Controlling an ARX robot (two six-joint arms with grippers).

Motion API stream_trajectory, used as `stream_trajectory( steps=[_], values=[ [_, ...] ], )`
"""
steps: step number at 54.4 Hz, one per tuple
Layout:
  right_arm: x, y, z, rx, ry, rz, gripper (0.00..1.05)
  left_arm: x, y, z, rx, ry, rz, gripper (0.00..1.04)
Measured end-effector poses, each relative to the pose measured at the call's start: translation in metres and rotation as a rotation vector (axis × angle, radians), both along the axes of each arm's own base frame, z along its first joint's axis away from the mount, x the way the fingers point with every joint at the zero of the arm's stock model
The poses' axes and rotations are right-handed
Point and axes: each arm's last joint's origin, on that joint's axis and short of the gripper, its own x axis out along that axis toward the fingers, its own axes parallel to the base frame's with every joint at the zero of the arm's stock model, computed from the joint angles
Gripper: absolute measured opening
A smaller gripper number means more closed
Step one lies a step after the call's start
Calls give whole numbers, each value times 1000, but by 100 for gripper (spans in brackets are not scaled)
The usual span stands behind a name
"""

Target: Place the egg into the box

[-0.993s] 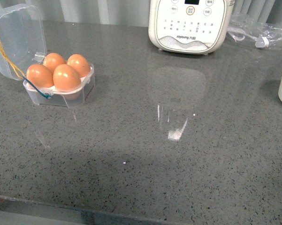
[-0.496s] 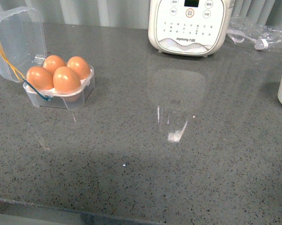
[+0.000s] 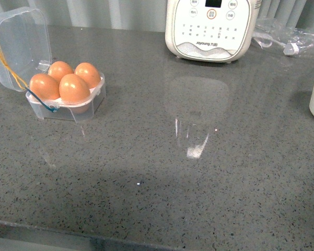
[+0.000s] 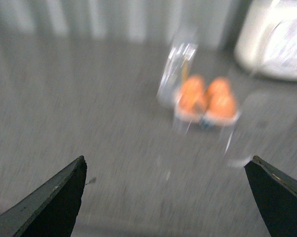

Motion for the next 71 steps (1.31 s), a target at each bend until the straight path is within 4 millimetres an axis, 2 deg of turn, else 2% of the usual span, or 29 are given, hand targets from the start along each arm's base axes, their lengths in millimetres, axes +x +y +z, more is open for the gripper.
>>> stream_trajectory(
  steps=[3,5,14,25,32,42,59,64,71],
  values=[
    [0,0,0,0,0,1,97,2,1,-4,-10,148,19,98],
    [0,0,0,0,0,0,97,2,2,-6,-17,177,22,98],
    [0,0,0,0,0,0,97,7,2,10,-43,96,24,98],
    [0,0,0,0,0,0,97,34,4,25,-55,7,0,98],
    [0,0,0,0,0,0,97,68,14,41,-42,-61,1,98],
    [0,0,0,0,0,0,97,109,30,53,-23,-68,4,98],
    [0,0,0,0,0,0,97,167,46,67,35,-74,13,98],
    [0,0,0,0,0,0,97,190,53,70,75,-79,19,98],
    [0,0,0,0,0,0,97,217,63,69,138,-58,19,98]
  ],
)
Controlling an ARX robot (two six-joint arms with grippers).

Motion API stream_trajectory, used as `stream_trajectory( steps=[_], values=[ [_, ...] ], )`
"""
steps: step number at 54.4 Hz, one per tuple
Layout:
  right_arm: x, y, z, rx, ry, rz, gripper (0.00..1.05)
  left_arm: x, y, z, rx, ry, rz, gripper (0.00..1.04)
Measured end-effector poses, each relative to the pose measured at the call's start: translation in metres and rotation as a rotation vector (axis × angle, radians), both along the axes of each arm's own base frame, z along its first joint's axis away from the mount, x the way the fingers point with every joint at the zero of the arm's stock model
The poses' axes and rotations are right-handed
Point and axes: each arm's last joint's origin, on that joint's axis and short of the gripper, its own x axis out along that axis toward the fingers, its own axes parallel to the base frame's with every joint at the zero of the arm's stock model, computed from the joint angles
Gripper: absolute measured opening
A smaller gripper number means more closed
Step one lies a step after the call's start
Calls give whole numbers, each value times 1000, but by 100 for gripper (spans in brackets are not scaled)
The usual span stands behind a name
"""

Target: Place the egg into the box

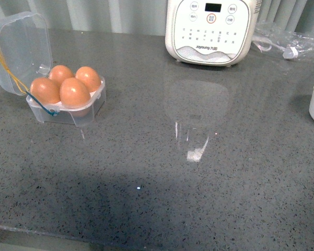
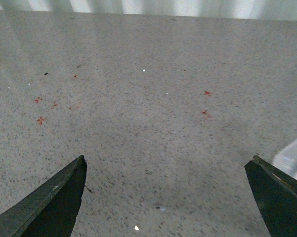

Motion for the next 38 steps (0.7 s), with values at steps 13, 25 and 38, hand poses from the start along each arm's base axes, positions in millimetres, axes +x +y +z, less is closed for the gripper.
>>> stream_trajectory(
  steps=[13,25,38],
  values=[
    [0,0,0,0,0,0,97,21,7,-3,43,28,-8,98],
    [0,0,0,0,0,0,97,24,-4,-3,44,31,-48,98],
    [0,0,0,0,0,0,97,25,-47,-6,70,38,-147,98]
  ],
)
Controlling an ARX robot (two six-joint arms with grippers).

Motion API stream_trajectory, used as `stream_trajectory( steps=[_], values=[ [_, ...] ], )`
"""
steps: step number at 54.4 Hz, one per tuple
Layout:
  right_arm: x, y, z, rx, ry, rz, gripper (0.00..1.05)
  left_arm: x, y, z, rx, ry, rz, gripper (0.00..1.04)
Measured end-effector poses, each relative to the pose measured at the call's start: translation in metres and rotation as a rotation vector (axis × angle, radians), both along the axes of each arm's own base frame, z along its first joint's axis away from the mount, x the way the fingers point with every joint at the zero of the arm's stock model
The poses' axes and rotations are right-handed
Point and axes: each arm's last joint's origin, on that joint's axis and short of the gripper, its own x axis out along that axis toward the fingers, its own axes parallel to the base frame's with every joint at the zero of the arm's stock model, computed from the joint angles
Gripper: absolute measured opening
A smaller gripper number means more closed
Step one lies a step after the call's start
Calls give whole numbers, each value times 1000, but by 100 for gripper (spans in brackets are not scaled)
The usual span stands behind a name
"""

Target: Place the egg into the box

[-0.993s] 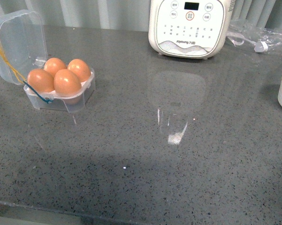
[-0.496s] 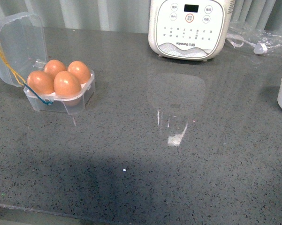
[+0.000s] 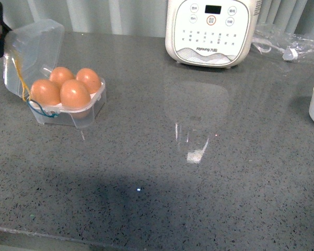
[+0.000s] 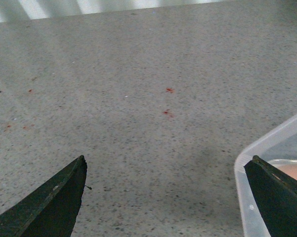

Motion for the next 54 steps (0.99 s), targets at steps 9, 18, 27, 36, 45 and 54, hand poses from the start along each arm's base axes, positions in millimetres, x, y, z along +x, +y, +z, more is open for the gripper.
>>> stream_trajectory(
  steps=[9,18,27,36,45,54],
  values=[
    [0,0,0,0,0,0,97,-11,-38,6,15,-18,-86,98],
    [0,0,0,0,0,0,97,-25,-66,7,21,-15,-176,98],
    [0,0,0,0,0,0,97,-37,-83,11,25,-16,-239,98],
    [0,0,0,0,0,0,97,-40,-84,16,29,-29,-239,98],
    [0,0,0,0,0,0,97,-54,-77,29,40,-65,-225,98],
    [0,0,0,0,0,0,97,-80,-60,45,44,-86,-183,98]
  ],
)
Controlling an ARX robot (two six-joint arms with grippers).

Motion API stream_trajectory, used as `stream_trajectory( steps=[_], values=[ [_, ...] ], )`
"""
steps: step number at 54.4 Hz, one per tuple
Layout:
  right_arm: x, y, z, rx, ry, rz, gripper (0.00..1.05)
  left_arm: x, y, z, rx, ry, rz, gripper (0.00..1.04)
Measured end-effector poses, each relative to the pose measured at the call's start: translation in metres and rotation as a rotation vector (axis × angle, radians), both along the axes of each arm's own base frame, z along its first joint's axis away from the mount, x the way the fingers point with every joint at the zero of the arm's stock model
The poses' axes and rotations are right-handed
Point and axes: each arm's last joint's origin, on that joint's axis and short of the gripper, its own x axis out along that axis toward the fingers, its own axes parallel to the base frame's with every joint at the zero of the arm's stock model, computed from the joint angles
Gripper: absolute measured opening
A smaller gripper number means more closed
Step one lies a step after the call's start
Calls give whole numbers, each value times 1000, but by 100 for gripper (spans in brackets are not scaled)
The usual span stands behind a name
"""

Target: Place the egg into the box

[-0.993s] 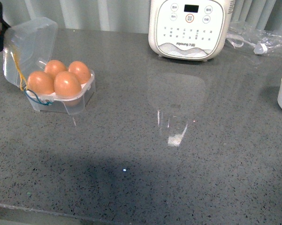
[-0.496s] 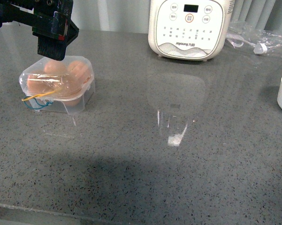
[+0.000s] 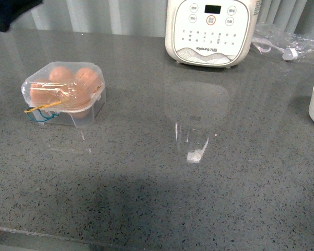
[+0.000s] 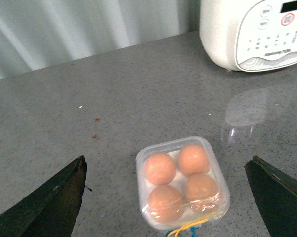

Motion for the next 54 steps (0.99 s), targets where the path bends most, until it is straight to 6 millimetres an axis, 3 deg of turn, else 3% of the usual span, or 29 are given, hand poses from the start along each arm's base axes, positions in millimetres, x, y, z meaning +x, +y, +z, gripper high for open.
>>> stream_trajectory(
  steps=[18,31,41,45,49,54],
  values=[
    [0,0,0,0,0,0,97,-79,56,15,-200,74,111,98],
    [0,0,0,0,0,0,97,-107,65,2,-214,105,165,98],
    [0,0,0,0,0,0,97,-113,68,0,-213,100,183,98],
    [0,0,0,0,0,0,97,-114,67,-6,-228,-29,182,88],
    [0,0,0,0,0,-1,97,-120,62,-22,-239,-170,165,70],
    [0,0,0,0,0,0,97,-126,57,-37,-247,-190,162,50]
  ],
)
